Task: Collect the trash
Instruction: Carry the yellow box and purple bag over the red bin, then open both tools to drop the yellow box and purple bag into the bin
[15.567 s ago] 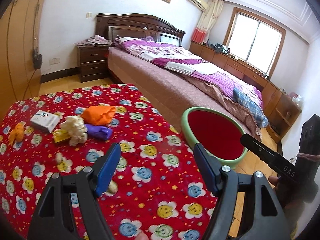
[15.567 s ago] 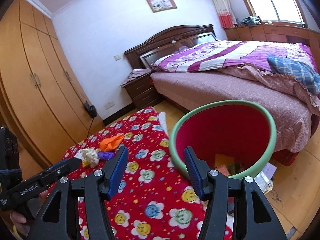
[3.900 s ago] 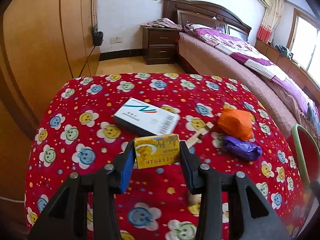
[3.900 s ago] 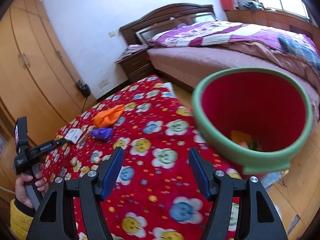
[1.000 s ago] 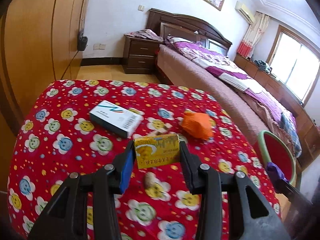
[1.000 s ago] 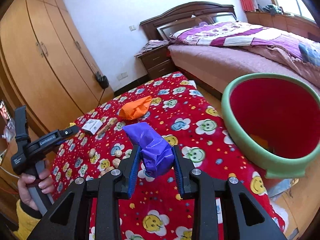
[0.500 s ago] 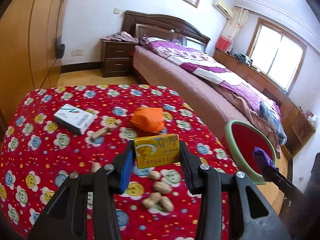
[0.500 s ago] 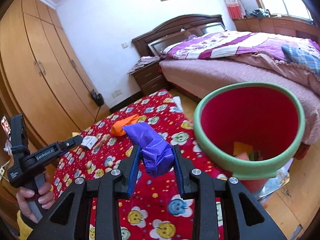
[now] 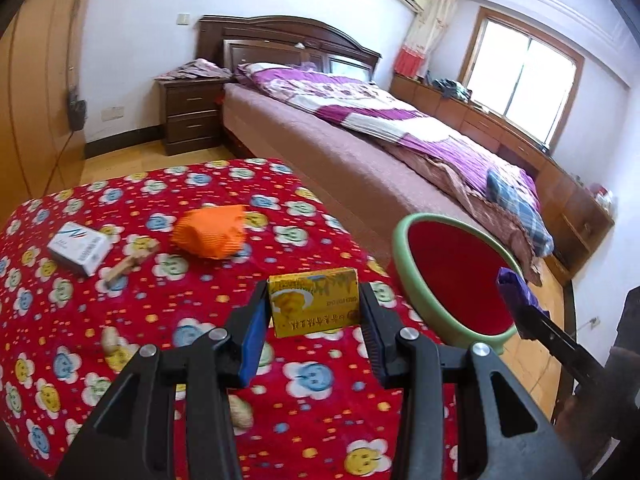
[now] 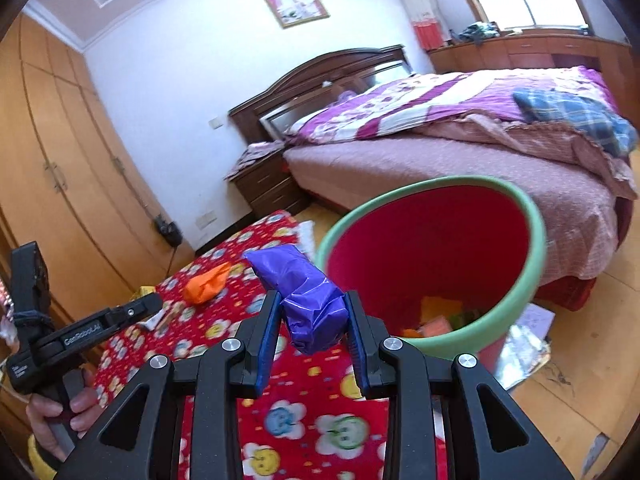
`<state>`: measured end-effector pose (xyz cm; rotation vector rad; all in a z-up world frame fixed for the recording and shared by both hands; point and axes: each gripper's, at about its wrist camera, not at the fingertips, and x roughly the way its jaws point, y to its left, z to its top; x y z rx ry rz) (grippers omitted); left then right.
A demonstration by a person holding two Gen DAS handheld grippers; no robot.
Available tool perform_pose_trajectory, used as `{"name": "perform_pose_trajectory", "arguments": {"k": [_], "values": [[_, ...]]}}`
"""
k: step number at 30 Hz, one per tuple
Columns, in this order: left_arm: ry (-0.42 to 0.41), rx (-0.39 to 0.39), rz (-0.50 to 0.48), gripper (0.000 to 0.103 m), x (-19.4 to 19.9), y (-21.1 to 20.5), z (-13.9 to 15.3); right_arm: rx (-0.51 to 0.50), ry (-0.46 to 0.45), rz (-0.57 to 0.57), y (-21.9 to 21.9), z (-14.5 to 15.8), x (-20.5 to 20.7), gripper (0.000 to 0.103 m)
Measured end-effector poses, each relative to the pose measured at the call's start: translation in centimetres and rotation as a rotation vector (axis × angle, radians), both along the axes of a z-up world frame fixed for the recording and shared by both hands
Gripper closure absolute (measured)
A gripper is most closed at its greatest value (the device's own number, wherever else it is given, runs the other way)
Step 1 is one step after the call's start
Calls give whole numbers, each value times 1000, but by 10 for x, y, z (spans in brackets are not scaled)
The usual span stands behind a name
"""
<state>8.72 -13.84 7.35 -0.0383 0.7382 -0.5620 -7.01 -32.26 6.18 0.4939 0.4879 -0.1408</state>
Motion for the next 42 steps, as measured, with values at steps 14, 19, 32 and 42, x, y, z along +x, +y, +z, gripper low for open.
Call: {"name": "perform_pose_trajectory", "arguments": {"k": [14,19,32,42], "values": [[-20,43,-197,59,-12,-88,-10,-15,37,-151,-46,-16,-14,71],[-18,75,-254,59,-10,-120,-20,4,47,-167,-60,-25,-13,71],[47,93,-337,59,0,-172,-50,29,68,-189,-86,-43,-1,71],[39,101,-348,50,-3,-176,-52,41,61,-192,-90,-46,4,69]]}}
